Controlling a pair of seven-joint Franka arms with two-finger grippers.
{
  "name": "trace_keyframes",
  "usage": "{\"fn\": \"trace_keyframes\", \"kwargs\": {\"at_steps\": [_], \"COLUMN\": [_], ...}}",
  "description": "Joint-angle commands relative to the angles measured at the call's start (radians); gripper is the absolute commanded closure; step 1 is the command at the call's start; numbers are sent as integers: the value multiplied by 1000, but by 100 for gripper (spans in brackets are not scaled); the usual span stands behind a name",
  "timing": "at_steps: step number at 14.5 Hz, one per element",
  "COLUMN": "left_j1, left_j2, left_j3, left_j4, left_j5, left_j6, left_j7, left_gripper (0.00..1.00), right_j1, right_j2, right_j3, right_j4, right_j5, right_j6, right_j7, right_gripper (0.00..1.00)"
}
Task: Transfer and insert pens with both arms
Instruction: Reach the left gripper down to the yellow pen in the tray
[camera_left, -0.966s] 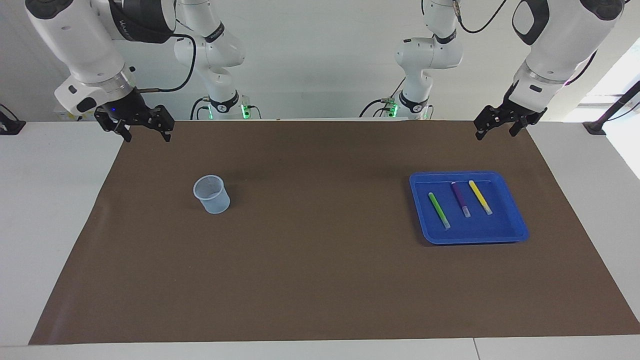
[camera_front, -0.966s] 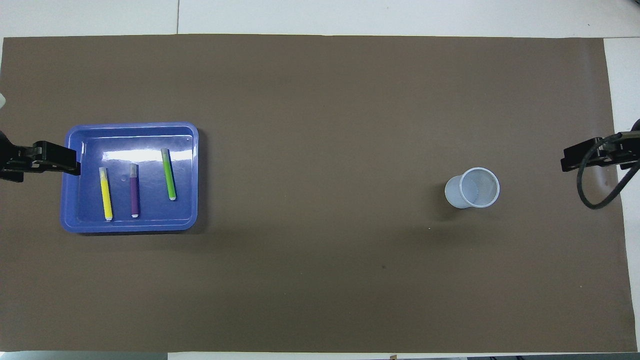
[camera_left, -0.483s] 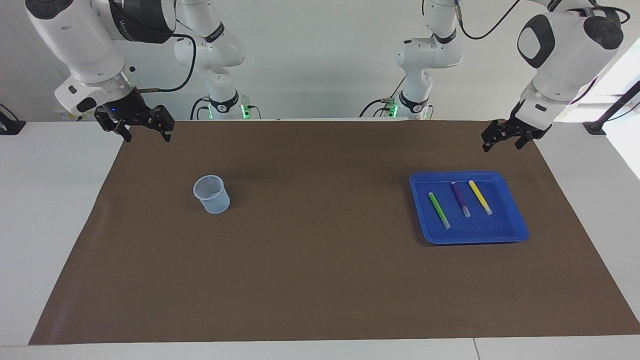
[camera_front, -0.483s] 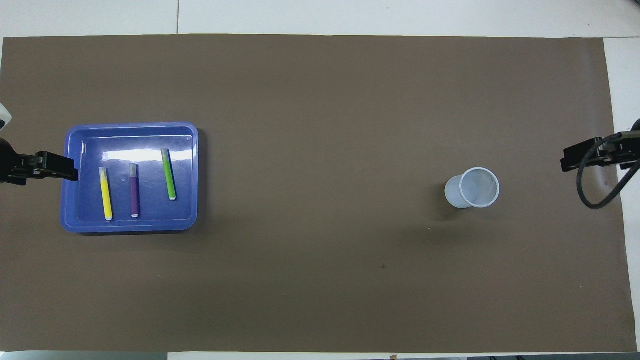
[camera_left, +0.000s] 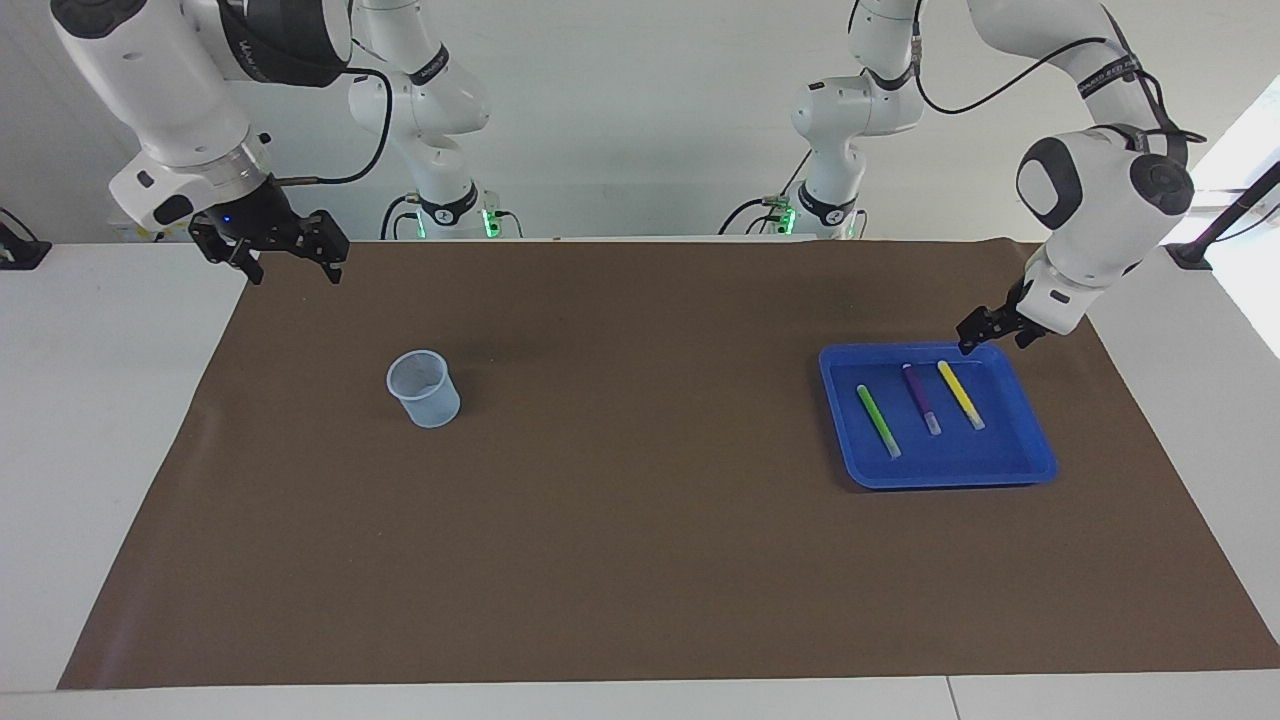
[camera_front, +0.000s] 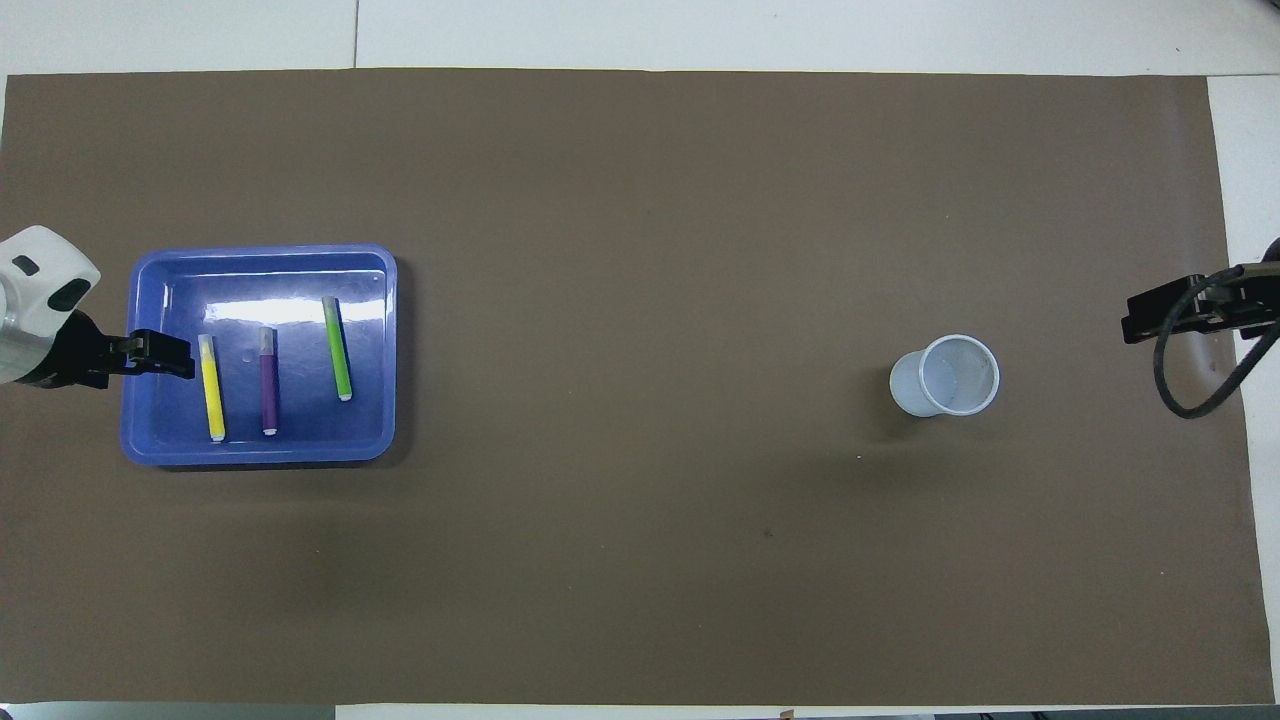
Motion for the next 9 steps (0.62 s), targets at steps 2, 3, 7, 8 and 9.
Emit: {"fn": "trace_keyframes", "kwargs": {"at_steps": [2, 3, 7, 8, 9], "left_j1": [32, 35, 33, 32, 32], "left_j2": [51, 80, 137, 145, 152], "left_j3": [-6, -6, -6, -6, -6], "left_j4": [-60, -60, -57, -57, -57], "left_j5": [8, 8, 7, 5, 5], "left_j6": [135, 168, 228, 238, 242], "left_j7": [14, 14, 12, 10, 10], "left_gripper": [0, 0, 9, 12, 14], "right_j1": [-7, -7, -7, -7, -7], "right_j2": [-15, -15, -15, -15, -15], "right_j3": [3, 3, 3, 3, 3], "right_j4": [-14, -16, -16, -16, -16], "right_j5": [7, 7, 7, 7, 7], "right_j6": [-1, 0, 0, 0, 0], "right_j7": [-16, -16, -16, -16, -16], "right_gripper": [0, 0, 0, 0, 0]}}
